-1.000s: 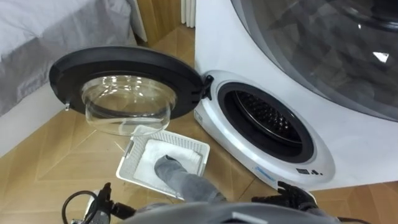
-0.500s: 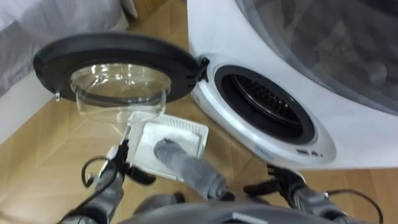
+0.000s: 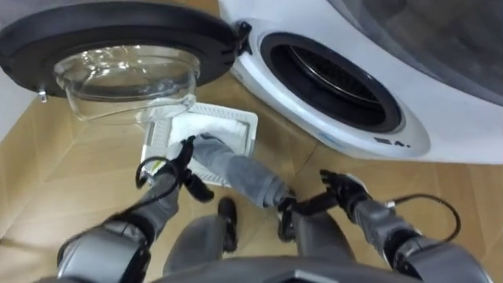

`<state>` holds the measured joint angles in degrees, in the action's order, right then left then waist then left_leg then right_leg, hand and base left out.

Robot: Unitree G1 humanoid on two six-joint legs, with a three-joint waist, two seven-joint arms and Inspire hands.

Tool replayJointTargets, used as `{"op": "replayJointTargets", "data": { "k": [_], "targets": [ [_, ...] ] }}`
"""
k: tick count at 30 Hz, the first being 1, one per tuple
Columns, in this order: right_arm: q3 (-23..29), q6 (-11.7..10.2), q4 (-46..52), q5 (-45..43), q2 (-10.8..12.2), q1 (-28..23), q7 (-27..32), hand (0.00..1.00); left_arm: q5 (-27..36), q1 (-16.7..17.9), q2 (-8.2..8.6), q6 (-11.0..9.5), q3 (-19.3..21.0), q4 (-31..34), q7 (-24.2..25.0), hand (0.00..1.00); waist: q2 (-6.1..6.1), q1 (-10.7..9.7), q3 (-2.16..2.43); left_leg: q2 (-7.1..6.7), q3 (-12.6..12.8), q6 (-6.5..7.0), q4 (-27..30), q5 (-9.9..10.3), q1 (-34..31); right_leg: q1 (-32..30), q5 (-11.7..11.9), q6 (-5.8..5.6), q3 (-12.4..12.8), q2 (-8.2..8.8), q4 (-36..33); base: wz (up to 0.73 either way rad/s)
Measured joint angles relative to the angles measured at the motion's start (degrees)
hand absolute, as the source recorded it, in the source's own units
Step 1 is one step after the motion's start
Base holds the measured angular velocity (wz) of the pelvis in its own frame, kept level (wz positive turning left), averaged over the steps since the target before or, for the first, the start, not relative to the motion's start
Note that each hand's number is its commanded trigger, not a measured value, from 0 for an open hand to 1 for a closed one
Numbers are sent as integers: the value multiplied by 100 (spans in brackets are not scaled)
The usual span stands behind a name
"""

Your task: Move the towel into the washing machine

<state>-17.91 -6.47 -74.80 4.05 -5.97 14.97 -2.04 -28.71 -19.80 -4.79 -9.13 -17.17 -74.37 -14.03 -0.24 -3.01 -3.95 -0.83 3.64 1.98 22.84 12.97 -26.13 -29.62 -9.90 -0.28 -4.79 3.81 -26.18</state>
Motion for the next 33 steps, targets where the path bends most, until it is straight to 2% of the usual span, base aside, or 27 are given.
{"op": "replayJointTargets", "data": {
  "k": [3,4,5,6,8,9,11,15,18,21,25,27,33],
  "targets": [
    [-8,-11,218,25,26,57,16,0,-110,-202,23,-4,-11,8,-100,0,7,-31,-18,3,26,3,239,2,-397,-317,0,0,20,5,-70,0],
    [-8,-11,275,15,46,118,13,0,-225,-296,31,-4,-11,11,-150,0,15,-43,-41,10,49,3,320,2,-566,-460,0,0,28,1,-92,0],
    [-68,-17,389,22,54,138,25,0,-329,-380,23,-4,-105,36,-191,0,12,-62,-94,13,85,8,446,7,-728,-612,0,0,50,1,-190,-6],
    [-141,-30,517,42,58,151,32,0,-361,-452,8,-5,-228,47,-221,0,10,-85,-116,15,101,18,596,14,-909,-811,-2,2,88,2,-352,-6],
    [-258,-24,613,82,90,203,27,0,-478,-578,4,-3,-344,55,-257,0,-4,-148,-144,30,132,27,817,22,-1193,-1138,-23,35,115,31,-625,-6],
    [-316,-25,648,133,114,229,15,0,-628,-663,10,-4,-393,76,-308,0,-11,-160,-149,59,196,84,990,63,-1395,-1353,-51,53,144,32,-788,-8],
    [-365,-23,692,250,137,268,-7,0,-865,-794,20,-4,-473,127,-347,0,-14,-165,-151,125,281,135,1245,171,-1698,-1668,-102,87,184,9,-1012,-15],
    [-528,-58,876,390,123,426,14,0,-1209,-1034,60,-3,-696,125,-564,0,-36,-360,-170,203,402,190,1860,397,-2349,-2356,-256,84,299,-9,-1598,-15],
    [-568,-123,898,718,120,499,13,0,-1275,-1114,24,-5,-976,122,-664,0,-33,-500,-170,284,409,177,2397,515,-2751,-2739,-317,114,306,-40,-1997,-12],
    [-629,-181,980,1084,132,539,15,0,-1379,-1208,-20,-14,-1252,122,-787,0,-30,-521,-171,420,403,130,2888,646,-3173,-3125,-344,161,313,-105,-2363,-14],
    [-797,-316,1056,1353,124,674,16,0,-1491,-1287,-83,-9,-1454,121,-933,0,-31,-610,-170,451,372,106,3326,703,-3621,-3577,-409,226,309,-104,-2807,3],
    [-830,-411,1050,1505,125,744,17,0,-1490,-1319,-99,-10,-1602,122,-1069,0,-36,-616,-167,521,342,77,3604,758,-3898,-3840,-458,247,297,-137,-3040,0],
    [-848,-617,1054,1924,142,800,-9,0,-1481,-1383,-76,-12,-1740,122,-1140,0,-42,-673,-164,523,234,1,4027,838,-4294,-4222,-567,359,236,-145,-3483,5]
  ]
}}
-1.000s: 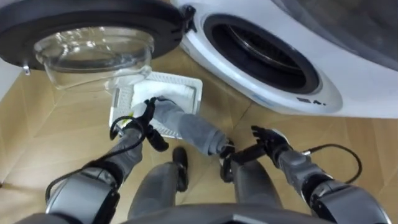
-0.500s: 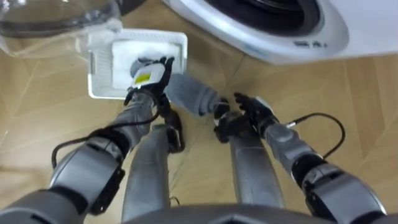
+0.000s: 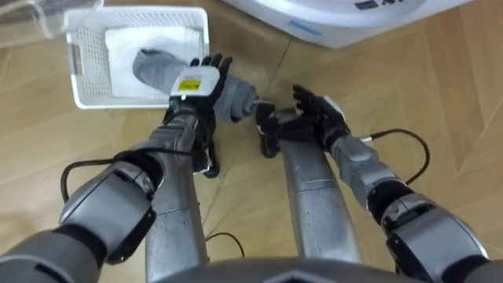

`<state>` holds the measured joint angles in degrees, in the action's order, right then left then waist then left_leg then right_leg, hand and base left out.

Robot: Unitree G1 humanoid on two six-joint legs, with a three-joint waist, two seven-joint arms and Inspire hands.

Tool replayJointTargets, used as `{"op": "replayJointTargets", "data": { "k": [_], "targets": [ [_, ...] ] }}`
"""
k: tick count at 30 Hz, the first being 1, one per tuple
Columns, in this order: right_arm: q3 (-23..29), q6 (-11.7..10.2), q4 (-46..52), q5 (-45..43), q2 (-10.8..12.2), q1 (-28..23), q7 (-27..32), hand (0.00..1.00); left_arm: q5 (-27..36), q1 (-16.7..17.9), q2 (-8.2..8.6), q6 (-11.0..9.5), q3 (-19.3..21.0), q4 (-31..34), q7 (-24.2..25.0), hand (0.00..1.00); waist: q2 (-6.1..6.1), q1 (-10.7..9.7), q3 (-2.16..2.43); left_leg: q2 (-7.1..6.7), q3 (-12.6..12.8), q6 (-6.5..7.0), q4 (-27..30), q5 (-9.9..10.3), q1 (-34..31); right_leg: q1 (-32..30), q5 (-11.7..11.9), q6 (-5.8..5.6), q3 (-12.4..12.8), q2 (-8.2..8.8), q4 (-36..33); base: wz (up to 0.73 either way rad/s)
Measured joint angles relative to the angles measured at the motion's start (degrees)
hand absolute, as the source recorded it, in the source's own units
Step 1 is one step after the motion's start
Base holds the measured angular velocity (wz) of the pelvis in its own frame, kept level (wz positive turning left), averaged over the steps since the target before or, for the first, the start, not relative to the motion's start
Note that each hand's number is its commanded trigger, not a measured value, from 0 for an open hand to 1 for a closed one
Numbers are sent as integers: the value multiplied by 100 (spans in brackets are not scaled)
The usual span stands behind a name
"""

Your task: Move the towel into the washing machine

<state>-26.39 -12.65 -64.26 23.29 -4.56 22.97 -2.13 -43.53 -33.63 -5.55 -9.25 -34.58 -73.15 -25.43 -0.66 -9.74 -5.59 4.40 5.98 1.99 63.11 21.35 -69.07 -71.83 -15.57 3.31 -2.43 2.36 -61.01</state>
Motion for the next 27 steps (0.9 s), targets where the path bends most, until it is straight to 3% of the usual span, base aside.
{"op": "replayJointTargets", "data": {
  "k": [8,10,11,12,13,15,16,22,27],
  "targets": [
    [-163,-65,10,147,72,196,-62,0,5,-84,18,0,-177,-5,-46,0,-17,-171,4,115,-145,-116,489,184,-392,-344,-154,152,-147,-64,-416,-2],
    [-164,-64,9,148,89,220,-63,0,6,-79,16,1,-244,-17,-23,17,-24,-193,1,149,-148,-131,551,226,-420,-375,-180,181,-157,-82,-476,-5],
    [-180,-54,6,160,108,240,-63,0,5,-77,8,0,-276,-44,-8,42,-35,-198,1,198,-145,-147,606,266,-438,-391,-194,201,-163,-122,-505,-14],
    [-250,-53,6,224,132,263,-60,0,5,-79,-7,1,-286,-61,12,55,-56,-223,3,213,-146,-164,617,277,-457,-420,-199,209,-156,-150,-513,-12],
    [-294,-53,7,275,135,280,-60,0,5,-82,-15,1,-290,-69,19,62,-58,-245,4,220,-147,-165,617,278,-472,-434,-201,213,-161,-153,-513,-6],
    [-404,-56,9,412,154,315,-61,0,6,-112,-46,1,-345,-127,85,91,-98,-253,4,284,-146,-188,654,301,-540,-498,-203,235,-177,-201,-518,-8],
    [-405,-58,9,442,169,322,-62,0,4,-115,-64,1,-362,-130,115,100,-119,-261,5,278,-152,-201,660,309,-559,-525,-208,245,-178,-201,-531,-3],
    [-390,-98,2,598,196,352,-110,0,25,-170,-107,11,-401,-210,280,100,-174,-285,3,289,-268,-266,739,363,-724,-637,-273,325,-291,-197,-594,2],
    [-372,-25,-34,574,204,440,-115,0,25,-250,-237,56,-516,-224,594,100,-176,-294,2,259,-301,-264,732,382,-747,-638,-332,318,-325,-168,-594,2]
  ]
}}
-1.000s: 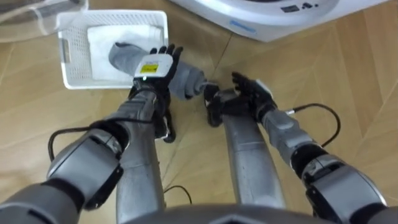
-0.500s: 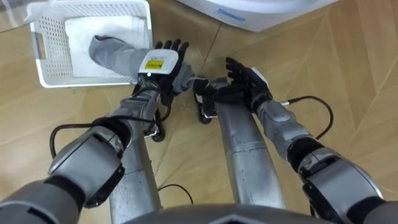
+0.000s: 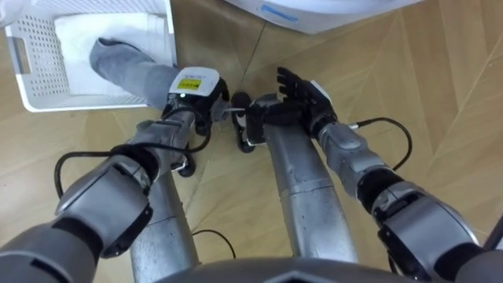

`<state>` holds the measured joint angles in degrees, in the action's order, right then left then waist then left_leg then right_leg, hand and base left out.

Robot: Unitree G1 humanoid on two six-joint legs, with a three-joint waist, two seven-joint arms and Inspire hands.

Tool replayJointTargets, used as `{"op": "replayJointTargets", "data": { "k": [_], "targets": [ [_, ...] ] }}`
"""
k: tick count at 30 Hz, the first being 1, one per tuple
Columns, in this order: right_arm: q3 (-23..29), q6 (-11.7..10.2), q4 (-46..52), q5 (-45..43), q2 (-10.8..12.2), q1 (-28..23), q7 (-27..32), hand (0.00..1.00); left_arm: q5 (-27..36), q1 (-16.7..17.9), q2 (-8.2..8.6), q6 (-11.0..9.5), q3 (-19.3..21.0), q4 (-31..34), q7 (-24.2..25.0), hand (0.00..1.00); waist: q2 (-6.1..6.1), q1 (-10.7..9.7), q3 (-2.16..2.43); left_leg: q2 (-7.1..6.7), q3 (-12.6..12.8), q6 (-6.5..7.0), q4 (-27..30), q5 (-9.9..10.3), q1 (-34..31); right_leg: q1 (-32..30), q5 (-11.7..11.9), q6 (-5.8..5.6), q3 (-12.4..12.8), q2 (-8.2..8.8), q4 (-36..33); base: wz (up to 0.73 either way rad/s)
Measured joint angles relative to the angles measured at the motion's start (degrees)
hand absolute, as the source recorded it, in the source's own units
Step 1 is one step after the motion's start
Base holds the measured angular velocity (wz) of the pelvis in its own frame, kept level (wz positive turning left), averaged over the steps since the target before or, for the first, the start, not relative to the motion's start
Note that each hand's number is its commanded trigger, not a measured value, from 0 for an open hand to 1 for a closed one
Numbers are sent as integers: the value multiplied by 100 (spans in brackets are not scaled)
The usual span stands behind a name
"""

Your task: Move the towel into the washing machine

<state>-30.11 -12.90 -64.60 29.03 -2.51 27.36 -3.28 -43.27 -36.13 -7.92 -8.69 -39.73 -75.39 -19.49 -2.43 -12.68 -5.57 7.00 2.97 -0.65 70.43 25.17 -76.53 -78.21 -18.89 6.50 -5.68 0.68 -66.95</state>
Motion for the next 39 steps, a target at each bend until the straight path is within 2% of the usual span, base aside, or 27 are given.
{"op": "replayJointTargets", "data": {
  "k": [11,19,25,30,32,34,36,39],
  "targets": [
    [2,49,-52,-37,-98,50,-56,0,0,-93,-64,3,-98,17,624,100,-9,18,-2,-78,-43,72,-1,64,-22,0,-81,-44,-42,86,-1,1],
    [-3,141,-42,-56,-109,8,-32,0,-18,-40,-68,29,-93,18,655,100,-35,54,15,-71,-10,81,-25,69,114,132,-83,-48,-28,84,14,0],
    [-101,148,-115,-266,-121,-351,14,0,-9,237,-95,-63,-63,12,449,100,-30,98,37,-90,49,35,-595,-16,1046,1039,-27,-63,-19,79,543,0],
    [-16,155,-227,-552,-246,-746,21,0,-6,656,-1,-252,247,24,86,100,43,406,86,-86,171,36,-1466,-224,2074,2049,162,-95,-88,79,1396,-3],
    [-18,150,-224,-554,-252,-807,74,0,5,720,-24,-260,297,30,-42,100,51,504,89,-98,228,40,-1691,-256,2394,2332,185,-104,-87,92,1584,-5],
    [-16,154,-228,-557,-303,-838,62,0,21,712,-54,-287,371,54,-192,100,89,528,106,-168,231,46,-1945,-331,2638,2570,212,-126,-122,150,1779,9],
    [-19,151,-219,-615,-375,-836,68,0,149,677,-67,-296,589,57,-482,100,139,583,105,-199,243,63,-2252,-436,2944,2898,279,-136,-274,232,2086,7],
    [-13,135,-213,-764,-501,-845,72,0,460,677,-68,-312,806,160,-683,100,169,642,95,-273,239,88,-2584,-537,3323,3290,300,-163,-356,310,2350,14]
  ]
}}
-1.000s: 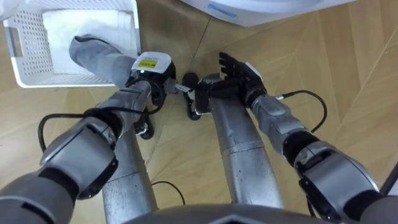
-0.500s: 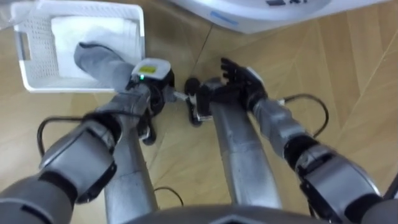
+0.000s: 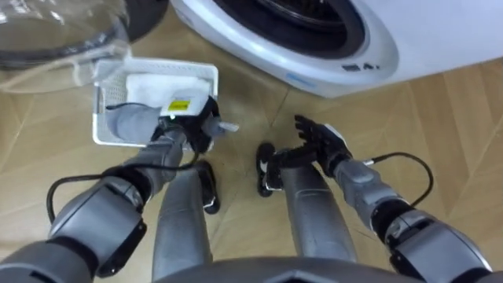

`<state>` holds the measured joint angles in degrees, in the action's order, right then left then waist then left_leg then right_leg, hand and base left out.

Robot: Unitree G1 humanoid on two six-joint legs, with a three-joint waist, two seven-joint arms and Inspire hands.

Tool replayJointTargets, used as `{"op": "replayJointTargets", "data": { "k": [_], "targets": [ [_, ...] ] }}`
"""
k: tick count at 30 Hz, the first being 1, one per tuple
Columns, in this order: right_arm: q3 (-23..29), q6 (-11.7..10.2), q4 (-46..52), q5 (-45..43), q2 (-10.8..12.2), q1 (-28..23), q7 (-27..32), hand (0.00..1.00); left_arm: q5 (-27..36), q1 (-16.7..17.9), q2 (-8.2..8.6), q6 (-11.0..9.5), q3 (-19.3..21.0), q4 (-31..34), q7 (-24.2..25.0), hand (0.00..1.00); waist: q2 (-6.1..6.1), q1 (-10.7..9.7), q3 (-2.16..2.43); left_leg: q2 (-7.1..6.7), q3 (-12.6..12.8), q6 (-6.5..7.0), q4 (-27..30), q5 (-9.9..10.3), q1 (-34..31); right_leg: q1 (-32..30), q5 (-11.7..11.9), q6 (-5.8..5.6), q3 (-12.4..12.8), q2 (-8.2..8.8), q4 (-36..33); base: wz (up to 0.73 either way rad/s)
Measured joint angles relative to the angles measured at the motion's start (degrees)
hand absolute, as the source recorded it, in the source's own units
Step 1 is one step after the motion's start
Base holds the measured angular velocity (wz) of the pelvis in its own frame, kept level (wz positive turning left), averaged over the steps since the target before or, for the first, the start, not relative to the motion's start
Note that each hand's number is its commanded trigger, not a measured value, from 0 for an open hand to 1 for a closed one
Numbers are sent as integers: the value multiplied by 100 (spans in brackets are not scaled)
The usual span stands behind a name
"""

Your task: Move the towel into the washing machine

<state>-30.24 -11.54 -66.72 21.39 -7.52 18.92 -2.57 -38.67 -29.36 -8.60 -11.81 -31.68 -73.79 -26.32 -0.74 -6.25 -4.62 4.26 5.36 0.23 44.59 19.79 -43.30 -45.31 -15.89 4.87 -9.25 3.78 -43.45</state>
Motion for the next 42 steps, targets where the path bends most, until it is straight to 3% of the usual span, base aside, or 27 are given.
{"op": "replayJointTargets", "data": {
  "k": [5,10,15,20,21,25,27,30,37,38,39,42],
  "targets": [
    [7,-48,27,-297,-92,14,-10,0,677,95,-13,-141,127,456,-135,100,115,73,-11,4,1,31,-244,-54,303,376,27,-45,-109,36,287,11],
    [20,-96,49,-730,-99,28,-205,0,1496,250,36,-279,327,1129,148,100,128,235,-11,-23,25,40,-421,-60,518,552,34,-59,-94,50,393,1],
    [26,-102,147,-991,-97,-2,-396,0,3079,597,164,-394,208,1699,1144,100,126,210,1,-100,21,60,-591,-95,769,784,21,-81,-146,125,487,7],
    [23,-133,244,-1118,-70,-14,-474,0,4055,760,252,-403,86,2280,2294,100,102,243,20,-105,14,86,-602,-112,780,842,37,-118,-179,132,576,2],
    [24,-133,244,-1127,-71,-34,-511,0,4182,766,251,-406,51,2398,2539,100,92,275,52,-106,5,88,-605,-114,785,848,42,-126,-177,132,584,0],
    [34,-133,241,-1126,-70,-130,-633,0,4869,783,245,-411,-52,2504,3215,100,88,310,95,-95,11,87,-630,-115,981,1090,44,-129,-232,129,650,4],
    [83,-135,250,-1160,-73,-172,-698,0,5436,841,241,-411,-123,2548,3606,100,92,321,188,-97,11,101,-709,-128,1042,1163,64,-162,-239,122,716,2],
    [208,-140,295,-1172,-92,-225,-810,0,5934,1048,243,-412,-186,2881,4038,100,93,337,205,-105,9,118,-746,-158,1098,1245,95,-209,-238,122,795,0],
    [245,-140,323,-1096,-101,-287,-960,0,6637,1071,123,-356,-229,3078,4630,100,96,327,207,-99,35,157,-807,-242,1134,1311,203,-236,-242,109,918,0],
    [268,-141,323,-1095,-91,-319,-958,59,6781,1088,59,-352,-222,3203,4731,100,97,331,207,-99,45,162,-840,-259,1140,1316,232,-240,-242,108,961,0],
    [280,-141,310,-1095,-82,-347,-951,100,6862,1088,49,-352,-190,3288,4790,100,96,330,207,-102,69,179,-881,-277,1150,1320,249,-248,-238,117,981,0],
    [287,-140,285,-1100,-70,-364,-941,100,6955,1089,49,-352,-167,3421,4926,100,96,328,207,-104,103,184,-886,-280,1164,1332,261,-261,-212,120,983,-2]
  ]
}}
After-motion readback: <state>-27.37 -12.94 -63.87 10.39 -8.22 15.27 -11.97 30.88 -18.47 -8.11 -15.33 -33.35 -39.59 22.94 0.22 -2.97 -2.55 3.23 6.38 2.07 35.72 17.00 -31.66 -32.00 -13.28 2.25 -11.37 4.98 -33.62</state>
